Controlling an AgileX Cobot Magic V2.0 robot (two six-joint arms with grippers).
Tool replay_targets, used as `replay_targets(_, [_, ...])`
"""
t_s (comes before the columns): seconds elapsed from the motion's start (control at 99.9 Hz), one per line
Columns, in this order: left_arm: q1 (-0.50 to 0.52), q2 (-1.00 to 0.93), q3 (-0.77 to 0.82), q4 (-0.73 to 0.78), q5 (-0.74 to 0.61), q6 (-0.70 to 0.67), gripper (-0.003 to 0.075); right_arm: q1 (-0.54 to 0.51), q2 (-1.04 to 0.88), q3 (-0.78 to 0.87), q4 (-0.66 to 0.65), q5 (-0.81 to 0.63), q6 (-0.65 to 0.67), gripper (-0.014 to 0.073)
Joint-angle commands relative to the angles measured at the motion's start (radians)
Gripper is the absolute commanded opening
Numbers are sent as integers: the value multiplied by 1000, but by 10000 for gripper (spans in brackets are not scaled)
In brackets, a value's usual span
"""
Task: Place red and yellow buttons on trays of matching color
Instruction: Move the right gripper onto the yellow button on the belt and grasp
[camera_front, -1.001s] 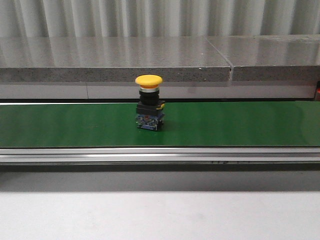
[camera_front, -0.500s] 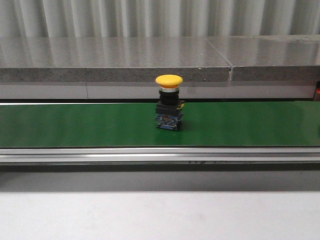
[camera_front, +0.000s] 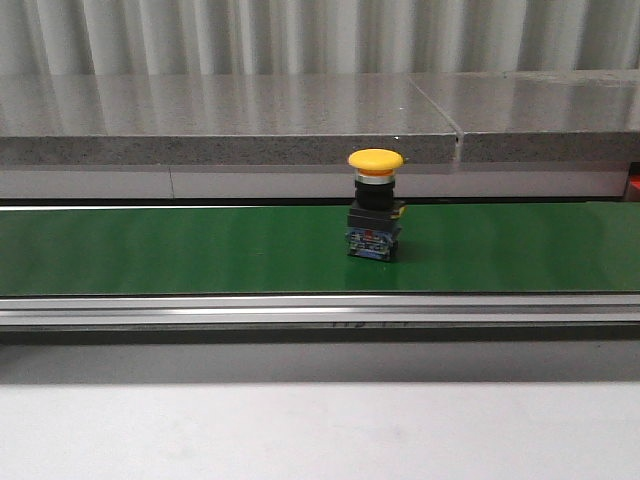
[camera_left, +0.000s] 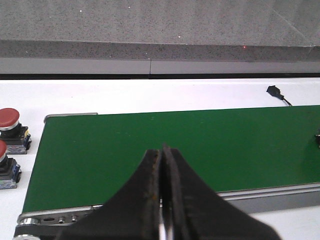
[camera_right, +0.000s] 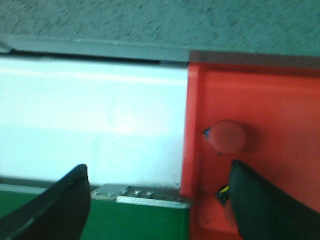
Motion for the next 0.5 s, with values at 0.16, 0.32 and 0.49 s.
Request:
replay_targets(0.16, [-6, 3, -28, -16, -66, 0, -20, 88, -192, 176, 28, 12, -11, 572])
replay_targets(0.32, [-6, 3, -28, -16, -66, 0, -20, 159, -304, 366, 28, -62, -12, 572])
replay_targets(0.49, [-6, 3, -28, -16, -66, 0, -20, 227, -413, 548, 28, -116, -21, 572])
